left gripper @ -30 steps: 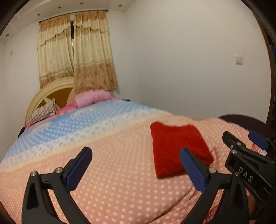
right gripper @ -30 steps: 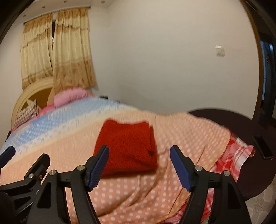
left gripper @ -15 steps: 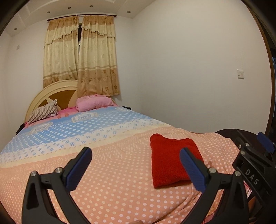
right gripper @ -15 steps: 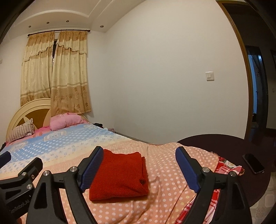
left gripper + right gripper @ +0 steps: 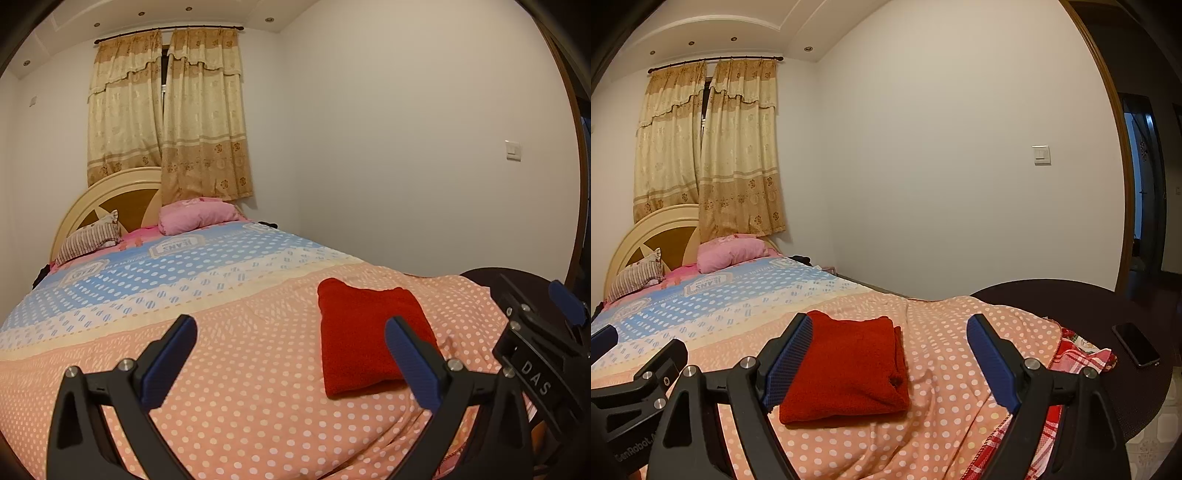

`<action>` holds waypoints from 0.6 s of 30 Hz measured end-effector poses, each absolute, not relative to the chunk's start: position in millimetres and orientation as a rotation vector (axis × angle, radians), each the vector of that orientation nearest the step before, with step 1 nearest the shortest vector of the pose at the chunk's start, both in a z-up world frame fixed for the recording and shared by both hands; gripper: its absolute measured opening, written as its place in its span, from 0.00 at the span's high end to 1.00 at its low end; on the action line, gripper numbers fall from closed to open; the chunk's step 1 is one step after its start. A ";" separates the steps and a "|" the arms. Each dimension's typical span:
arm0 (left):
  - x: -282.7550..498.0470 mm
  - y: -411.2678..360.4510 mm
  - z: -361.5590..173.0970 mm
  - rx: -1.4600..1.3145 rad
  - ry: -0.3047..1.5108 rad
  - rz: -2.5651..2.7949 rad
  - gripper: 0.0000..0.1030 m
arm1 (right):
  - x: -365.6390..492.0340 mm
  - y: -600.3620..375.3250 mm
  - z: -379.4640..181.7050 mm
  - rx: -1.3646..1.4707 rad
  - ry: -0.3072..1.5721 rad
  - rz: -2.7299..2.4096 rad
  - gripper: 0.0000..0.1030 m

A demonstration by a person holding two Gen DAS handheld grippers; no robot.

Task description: Fold small clothes

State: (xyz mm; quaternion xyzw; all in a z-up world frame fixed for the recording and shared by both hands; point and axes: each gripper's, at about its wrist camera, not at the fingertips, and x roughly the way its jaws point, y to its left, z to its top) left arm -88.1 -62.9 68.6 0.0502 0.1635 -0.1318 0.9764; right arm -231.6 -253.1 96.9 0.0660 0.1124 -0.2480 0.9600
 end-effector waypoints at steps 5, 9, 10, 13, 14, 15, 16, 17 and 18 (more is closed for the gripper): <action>-88.7 -63.5 68.2 0.102 0.330 -0.267 0.00 | -230.5 -253.4 95.8 0.136 0.231 -0.500 0.17; -88.4 -63.8 68.4 0.104 0.337 -0.267 0.00 | -230.4 -251.2 94.8 0.131 0.233 -0.498 0.17; -88.4 -63.8 68.5 0.103 0.336 -0.267 0.00 | -230.3 -251.0 94.5 0.130 0.233 -0.497 0.17; -88.3 -64.1 68.5 0.104 0.335 -0.266 0.00 | -229.4 -251.8 95.1 0.132 0.235 -0.499 0.17; -88.5 -64.0 68.7 0.104 0.334 -0.266 0.00 | -229.3 -252.0 94.8 0.134 0.236 -0.500 0.17; -88.6 -63.9 68.8 0.104 0.333 -0.266 0.00 | -229.3 -252.5 94.6 0.137 0.236 -0.500 0.17; -88.6 -63.8 68.8 0.103 0.333 -0.267 0.00 | -229.3 -252.4 94.5 0.138 0.237 -0.501 0.17; -88.5 -63.7 68.5 0.103 0.335 -0.268 0.00 | -229.3 -252.5 94.3 0.138 0.238 -0.501 0.17; -88.4 -63.7 68.3 0.103 0.336 -0.268 0.00 | -229.5 -252.9 94.0 0.138 0.238 -0.501 0.16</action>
